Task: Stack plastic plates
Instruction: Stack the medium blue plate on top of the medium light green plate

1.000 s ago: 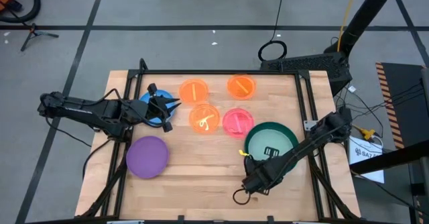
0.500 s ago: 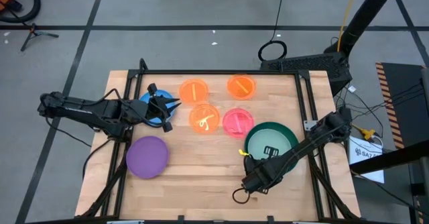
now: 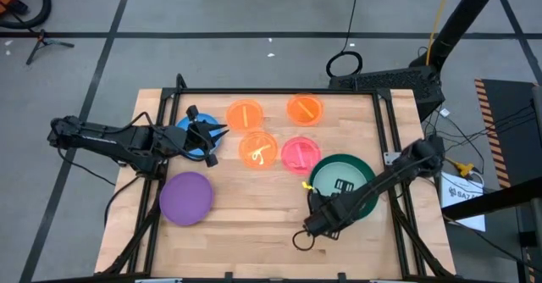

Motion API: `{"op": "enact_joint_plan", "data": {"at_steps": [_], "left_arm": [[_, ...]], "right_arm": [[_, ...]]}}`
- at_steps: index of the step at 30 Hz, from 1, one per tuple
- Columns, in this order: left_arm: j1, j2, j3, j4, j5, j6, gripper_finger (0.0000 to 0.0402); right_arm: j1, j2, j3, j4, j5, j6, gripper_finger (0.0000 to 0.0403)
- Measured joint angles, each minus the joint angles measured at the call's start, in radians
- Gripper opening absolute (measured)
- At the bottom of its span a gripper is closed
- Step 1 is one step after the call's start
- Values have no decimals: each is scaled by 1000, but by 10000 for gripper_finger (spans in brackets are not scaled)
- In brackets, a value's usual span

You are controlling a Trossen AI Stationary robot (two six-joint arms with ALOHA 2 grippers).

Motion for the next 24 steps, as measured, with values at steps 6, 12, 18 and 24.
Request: {"op": "enact_joint_plan", "data": {"at_steps": [6, 12, 18, 24], "left_arm": [[0, 0, 0, -1, 0, 15, 74], [0, 0, 0, -1, 0, 26, 74], [0, 0, 0, -24, -20, 29, 74], [0, 0, 0, -71, -26, 21, 74]], "right_arm": [[-51, -45, 87, -93, 26, 0, 87], [-128, -59, 166, -58, 163, -45, 87], [-227, -58, 174, 114, 223, -174, 86], [-272, -58, 174, 332, 391, -467, 86]]}}
